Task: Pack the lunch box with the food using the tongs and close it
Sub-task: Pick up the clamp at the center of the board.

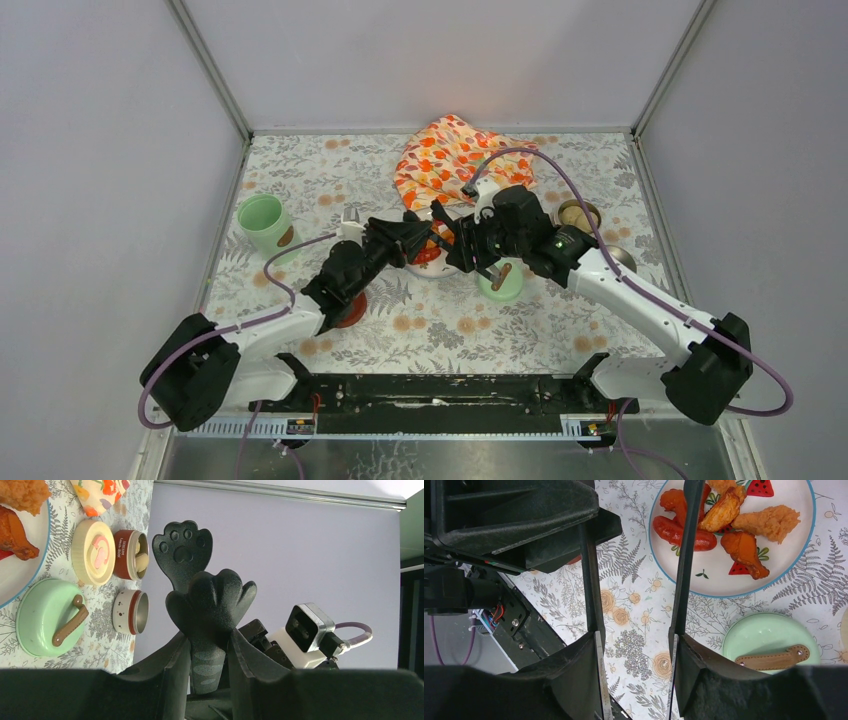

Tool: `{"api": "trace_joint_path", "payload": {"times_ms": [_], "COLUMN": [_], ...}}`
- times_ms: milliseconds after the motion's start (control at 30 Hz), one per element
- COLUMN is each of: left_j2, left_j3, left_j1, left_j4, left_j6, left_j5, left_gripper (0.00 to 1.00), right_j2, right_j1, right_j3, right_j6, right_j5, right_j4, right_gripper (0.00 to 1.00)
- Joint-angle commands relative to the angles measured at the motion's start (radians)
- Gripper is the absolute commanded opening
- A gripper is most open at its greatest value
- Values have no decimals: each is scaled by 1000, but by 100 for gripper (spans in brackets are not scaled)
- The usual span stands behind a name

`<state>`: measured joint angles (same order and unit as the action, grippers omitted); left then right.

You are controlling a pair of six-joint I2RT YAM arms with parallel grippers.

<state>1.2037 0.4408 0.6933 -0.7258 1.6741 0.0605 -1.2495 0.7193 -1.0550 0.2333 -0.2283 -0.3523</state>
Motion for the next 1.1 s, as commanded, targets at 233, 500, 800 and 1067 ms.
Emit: {"api": "trace_joint_path", "payload": {"times_ms": [233, 500, 800, 1067], "left_j2": [-9, -26, -41, -211], "left_j3": [-16, -12, -17, 113], "left_j1": [9, 9, 10, 8], "left_j4": [-40, 85, 137, 582], "left_j6": [11, -16, -51, -327], "left_j5": [7, 12, -2, 126], "left_gripper": [12, 46, 67, 90], "right_j2": [37, 50, 42, -43], "right_j1": [-6, -6, -6, -7], "right_j3": [-19, -31, -72, -146], "right_j6": [10, -6, -54, -109], "right_j5": [-11, -17, 21, 146], "right_j4": [75, 52, -44, -259], "right_gripper": [50, 45, 42, 42]}}
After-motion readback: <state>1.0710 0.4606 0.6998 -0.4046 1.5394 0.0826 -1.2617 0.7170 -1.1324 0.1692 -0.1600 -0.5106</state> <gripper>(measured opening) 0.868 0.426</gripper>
